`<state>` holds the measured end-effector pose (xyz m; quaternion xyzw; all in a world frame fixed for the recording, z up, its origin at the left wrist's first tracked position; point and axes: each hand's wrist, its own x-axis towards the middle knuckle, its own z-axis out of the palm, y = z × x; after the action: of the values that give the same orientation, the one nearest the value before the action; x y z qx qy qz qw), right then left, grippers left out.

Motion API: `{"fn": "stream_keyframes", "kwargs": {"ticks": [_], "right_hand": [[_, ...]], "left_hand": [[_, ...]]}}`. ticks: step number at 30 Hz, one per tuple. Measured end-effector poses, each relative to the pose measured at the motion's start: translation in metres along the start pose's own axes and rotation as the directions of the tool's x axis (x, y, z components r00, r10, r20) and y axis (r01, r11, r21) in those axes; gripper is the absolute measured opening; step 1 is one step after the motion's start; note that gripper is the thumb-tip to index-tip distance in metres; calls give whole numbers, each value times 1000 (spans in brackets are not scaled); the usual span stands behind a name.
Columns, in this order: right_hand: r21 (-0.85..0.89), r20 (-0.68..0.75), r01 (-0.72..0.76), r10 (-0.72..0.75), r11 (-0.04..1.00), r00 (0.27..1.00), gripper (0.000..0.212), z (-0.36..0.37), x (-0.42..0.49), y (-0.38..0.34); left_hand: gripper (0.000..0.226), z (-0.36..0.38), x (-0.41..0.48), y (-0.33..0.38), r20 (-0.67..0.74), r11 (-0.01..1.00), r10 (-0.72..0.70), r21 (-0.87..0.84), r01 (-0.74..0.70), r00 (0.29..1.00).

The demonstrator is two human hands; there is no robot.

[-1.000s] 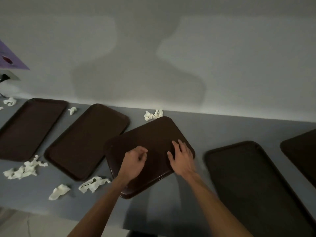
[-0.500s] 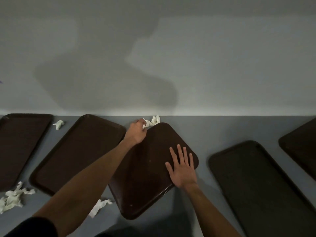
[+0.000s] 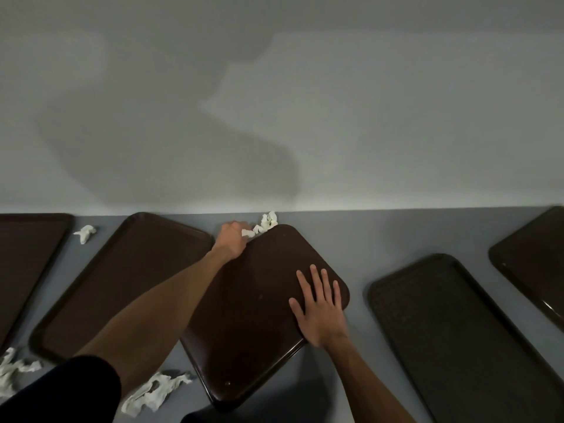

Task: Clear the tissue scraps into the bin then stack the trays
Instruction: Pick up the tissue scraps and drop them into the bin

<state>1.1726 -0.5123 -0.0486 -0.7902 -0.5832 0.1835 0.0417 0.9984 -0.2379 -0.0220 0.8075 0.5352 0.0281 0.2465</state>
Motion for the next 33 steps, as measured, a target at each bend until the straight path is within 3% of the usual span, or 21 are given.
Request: {"fn": "stream_keyframes", "kwargs": {"ticks": [8,12,13,16,19,21,24,29,33], "right_hand": [[71,23,-20,19,997,1000,70,-5,3,-3],[337,29,-122,119,934,992,57,-30,13,-24],[487,3,-143,162,862,987,45,-39,14,-34],[864,26,-142,238,484,971,20,-61,8,-70],[984,130,-147,160,96,978,32,-76,3,-101],[991,133,-134,130,3,983,37,-82,3,-115],[990,76,-97,188,105,979,36,-80,4,-118],[871,-68,-81,280,485,958,40,-68,11,-83],[584,-108,-152,261,797,959,33,-55,17,-59]], "left_hand": [[31,-44,-75,22,-103,963,-8,-268,-20,995],[24,-64,-127,39,-112,947,26,-316,-61,993],[22,-66,-137,44,-108,935,27,-348,-64,994],[19,-64,-160,59,-101,905,50,-416,-88,994],[18,-52,-173,74,-156,899,107,-406,-163,982],[20,-42,-180,82,-197,903,127,-384,-196,972],[29,-31,-183,88,-194,915,167,-335,-226,967],[33,-41,-168,78,60,892,310,-363,-268,949],[20,-47,-117,68,6,939,244,-251,-234,970]]}}
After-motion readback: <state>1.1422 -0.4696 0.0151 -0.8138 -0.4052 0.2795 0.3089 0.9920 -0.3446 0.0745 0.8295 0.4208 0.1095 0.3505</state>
